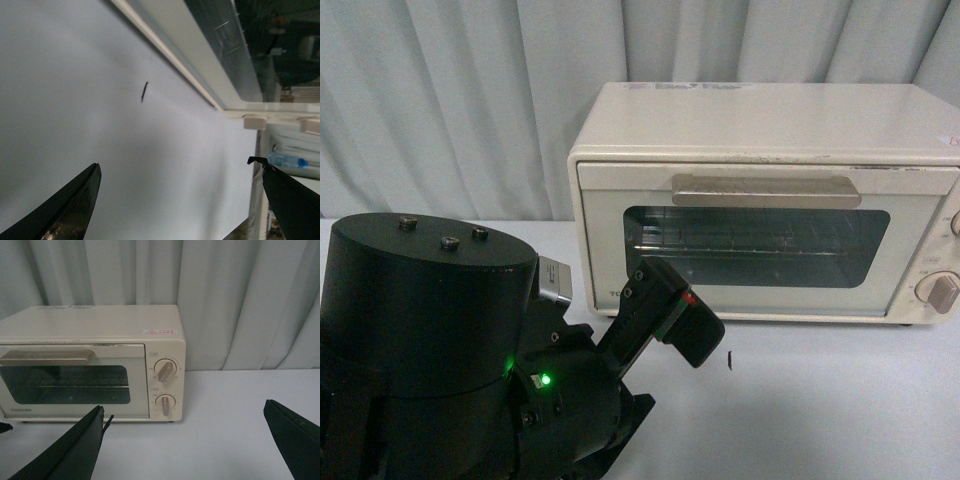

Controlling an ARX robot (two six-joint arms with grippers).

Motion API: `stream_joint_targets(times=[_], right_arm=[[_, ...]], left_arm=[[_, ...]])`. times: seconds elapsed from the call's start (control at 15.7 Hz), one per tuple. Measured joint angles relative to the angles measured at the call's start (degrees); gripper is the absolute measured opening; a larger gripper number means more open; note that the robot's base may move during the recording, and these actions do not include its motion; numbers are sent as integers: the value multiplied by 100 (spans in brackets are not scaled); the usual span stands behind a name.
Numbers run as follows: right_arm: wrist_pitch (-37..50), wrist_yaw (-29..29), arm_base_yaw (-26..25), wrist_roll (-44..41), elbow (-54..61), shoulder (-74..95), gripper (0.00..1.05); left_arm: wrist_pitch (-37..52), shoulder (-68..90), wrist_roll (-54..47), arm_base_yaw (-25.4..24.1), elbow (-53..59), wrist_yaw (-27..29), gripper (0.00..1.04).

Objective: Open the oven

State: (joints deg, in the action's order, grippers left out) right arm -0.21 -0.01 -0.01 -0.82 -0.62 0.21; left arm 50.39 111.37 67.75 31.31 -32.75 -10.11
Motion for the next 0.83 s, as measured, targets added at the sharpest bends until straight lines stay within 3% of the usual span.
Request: stream_joint_targets(times=[0.26,0.83], right_arm=[[0,0,0,0,0,0,98],[0,0,0,0,0,0,98]], left_arm=[[-319,57,-627,-173,26,-63,98],[-205,391,-520,223,85,262,98]])
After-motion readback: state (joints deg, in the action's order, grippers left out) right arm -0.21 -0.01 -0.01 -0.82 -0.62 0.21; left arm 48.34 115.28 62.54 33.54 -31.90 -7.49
